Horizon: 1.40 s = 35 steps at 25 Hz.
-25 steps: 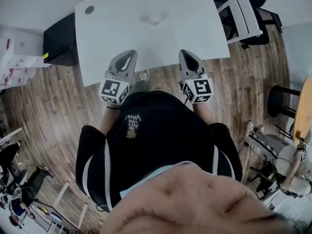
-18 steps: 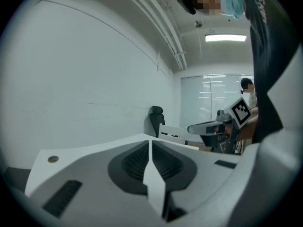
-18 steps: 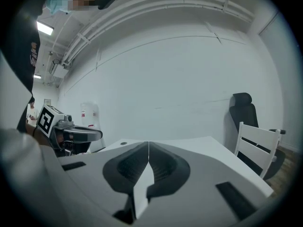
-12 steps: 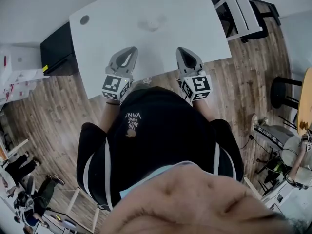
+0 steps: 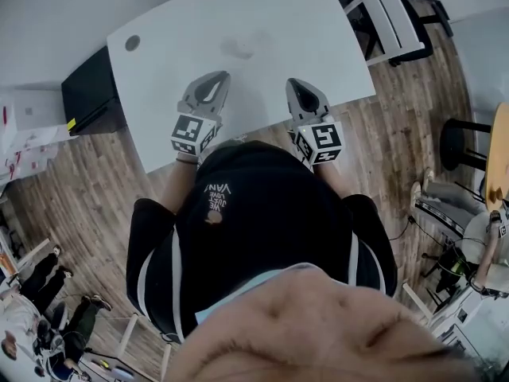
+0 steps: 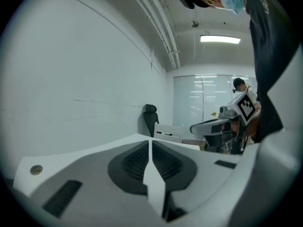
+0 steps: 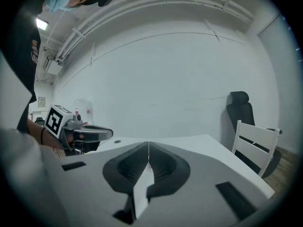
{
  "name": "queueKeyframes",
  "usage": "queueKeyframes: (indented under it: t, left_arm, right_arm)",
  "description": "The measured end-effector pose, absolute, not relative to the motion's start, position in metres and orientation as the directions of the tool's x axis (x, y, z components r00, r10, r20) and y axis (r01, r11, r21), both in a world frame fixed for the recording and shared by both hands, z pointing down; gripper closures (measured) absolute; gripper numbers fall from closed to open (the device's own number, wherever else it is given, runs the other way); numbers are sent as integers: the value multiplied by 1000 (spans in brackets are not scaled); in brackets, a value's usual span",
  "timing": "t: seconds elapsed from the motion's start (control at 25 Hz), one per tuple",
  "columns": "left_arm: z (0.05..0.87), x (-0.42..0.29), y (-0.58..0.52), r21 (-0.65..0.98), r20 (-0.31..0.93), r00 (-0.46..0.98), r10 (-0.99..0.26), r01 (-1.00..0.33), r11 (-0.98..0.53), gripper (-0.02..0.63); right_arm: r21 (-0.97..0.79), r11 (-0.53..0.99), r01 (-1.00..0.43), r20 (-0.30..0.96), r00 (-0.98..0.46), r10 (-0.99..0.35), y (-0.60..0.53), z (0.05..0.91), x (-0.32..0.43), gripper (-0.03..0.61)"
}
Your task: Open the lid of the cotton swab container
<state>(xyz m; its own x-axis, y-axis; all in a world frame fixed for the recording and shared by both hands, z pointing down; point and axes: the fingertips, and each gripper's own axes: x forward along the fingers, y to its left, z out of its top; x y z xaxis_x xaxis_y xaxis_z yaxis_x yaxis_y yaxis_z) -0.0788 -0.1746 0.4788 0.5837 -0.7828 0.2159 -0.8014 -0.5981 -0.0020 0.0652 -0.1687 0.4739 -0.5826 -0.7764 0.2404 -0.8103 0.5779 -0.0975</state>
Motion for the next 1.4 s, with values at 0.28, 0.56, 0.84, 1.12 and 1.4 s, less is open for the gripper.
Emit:
queueKeyframes:
  t: [0.28, 0.56, 0.84, 1.12, 1.4]
  left_arm:
    - [481, -82, -192, 25, 203, 599, -774, -794, -608, 581]
    - [487, -82, -213, 56, 197, 599, -776, -797, -601, 581]
    - [506, -77, -232, 59, 228, 614, -756, -784, -618, 581]
    - [530, -79, -249, 115, 253, 622, -741, -780, -615, 581]
    - [566, -81, -263, 178, 328, 611, -721, -789, -588, 581]
  right_arm:
    - [-99, 565, -819, 233, -571, -787, -174, 477, 60, 566]
    - [-100, 555, -826, 252, -560, -789, -183, 482, 64, 566]
    - [-104, 543, -833, 273, -549, -790, -190, 488, 65, 566]
    - [-108, 534, -838, 287, -541, -790, -193, 492, 63, 566]
    - [-115, 531, -839, 317, -538, -781, -191, 500, 62, 566]
